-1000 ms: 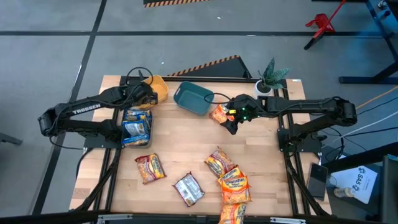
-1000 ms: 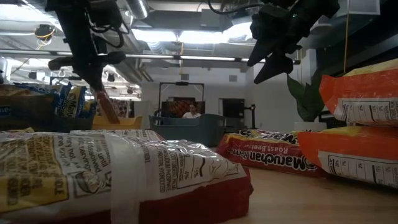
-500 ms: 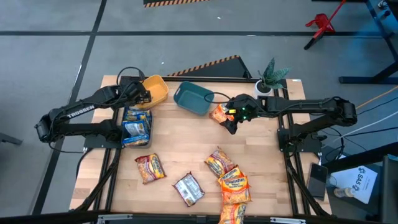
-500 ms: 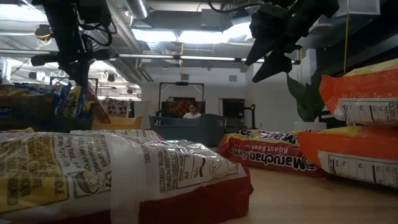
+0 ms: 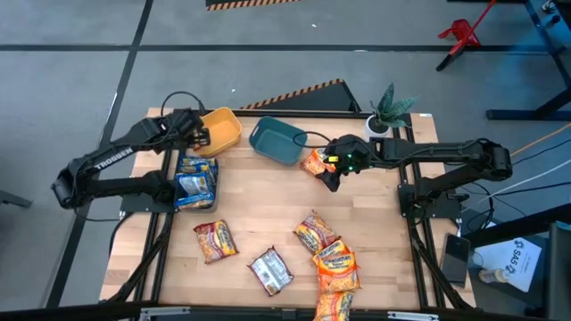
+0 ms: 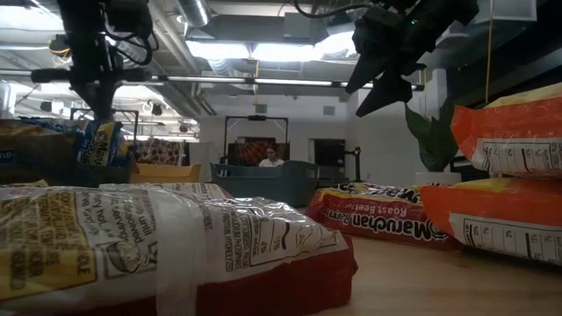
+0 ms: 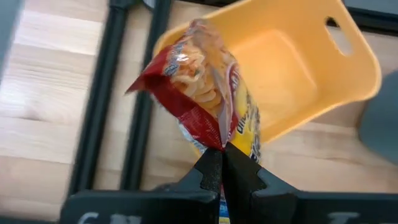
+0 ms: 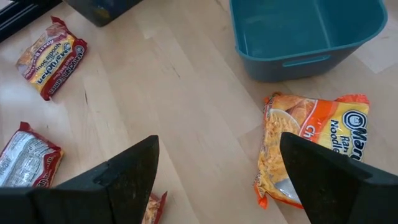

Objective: Sort Maruchan noodles
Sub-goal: Put the red noodle pack into the yellow bin

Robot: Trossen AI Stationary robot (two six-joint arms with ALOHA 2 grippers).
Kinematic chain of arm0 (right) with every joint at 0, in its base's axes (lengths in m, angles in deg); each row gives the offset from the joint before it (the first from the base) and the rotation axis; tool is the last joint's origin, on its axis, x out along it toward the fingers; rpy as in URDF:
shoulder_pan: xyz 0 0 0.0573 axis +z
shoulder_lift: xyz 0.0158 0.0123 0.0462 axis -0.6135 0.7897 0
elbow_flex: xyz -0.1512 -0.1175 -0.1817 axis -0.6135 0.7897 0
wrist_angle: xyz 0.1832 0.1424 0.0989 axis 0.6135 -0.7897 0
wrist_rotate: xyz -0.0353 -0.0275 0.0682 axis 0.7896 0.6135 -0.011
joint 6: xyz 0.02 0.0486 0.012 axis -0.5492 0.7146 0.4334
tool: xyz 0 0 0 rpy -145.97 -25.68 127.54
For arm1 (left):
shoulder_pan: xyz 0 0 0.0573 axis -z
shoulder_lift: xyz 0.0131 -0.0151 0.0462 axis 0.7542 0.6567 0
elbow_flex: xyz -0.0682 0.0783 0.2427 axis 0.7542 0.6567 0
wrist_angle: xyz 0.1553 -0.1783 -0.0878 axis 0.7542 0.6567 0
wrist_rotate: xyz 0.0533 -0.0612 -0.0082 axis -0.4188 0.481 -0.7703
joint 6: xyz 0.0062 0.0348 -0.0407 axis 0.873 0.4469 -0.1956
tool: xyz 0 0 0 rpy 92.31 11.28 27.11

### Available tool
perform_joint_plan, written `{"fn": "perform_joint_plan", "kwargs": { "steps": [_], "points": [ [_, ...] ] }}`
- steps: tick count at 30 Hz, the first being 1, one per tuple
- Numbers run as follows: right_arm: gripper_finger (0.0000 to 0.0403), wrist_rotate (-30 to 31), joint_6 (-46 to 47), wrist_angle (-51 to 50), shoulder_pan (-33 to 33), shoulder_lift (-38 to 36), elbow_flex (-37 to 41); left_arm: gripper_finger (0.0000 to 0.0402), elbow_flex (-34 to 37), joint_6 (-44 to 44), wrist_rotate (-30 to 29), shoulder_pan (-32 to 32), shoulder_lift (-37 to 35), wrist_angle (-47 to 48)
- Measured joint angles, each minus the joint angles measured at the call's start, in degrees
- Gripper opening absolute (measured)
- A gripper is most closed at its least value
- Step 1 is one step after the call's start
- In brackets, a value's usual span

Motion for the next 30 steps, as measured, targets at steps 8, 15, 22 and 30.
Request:
{"fn": "perform_joint_plan", "kwargs": {
  "steps": [8, 15, 22, 30],
  "points": [
    [0.0321, 1.4, 0.0, 0.0, 0.0, 0.0, 0.0, 0.0, -0.8, 4.6, 2.1, -4.2, 0.4, 0.8],
    [0.0321, 1.4, 0.0, 0.1, 0.0, 0.0, 0.0, 0.0, -0.8, 8.6, 4.5, -6.1, 3.1, 0.6],
    [0.0321, 1.4, 0.0, 0.1, 0.0, 0.3, 0.0, 0.0, -0.8, 11.1, 7.7, -7.9, 6.1, -0.3],
    [0.0321, 2.4, 0.0, 0.1, 0.0, 0.3, 0.0, 0.0, -0.8, 12.3, 9.8, -9.3, 6.8, -0.6]
  ]
}}
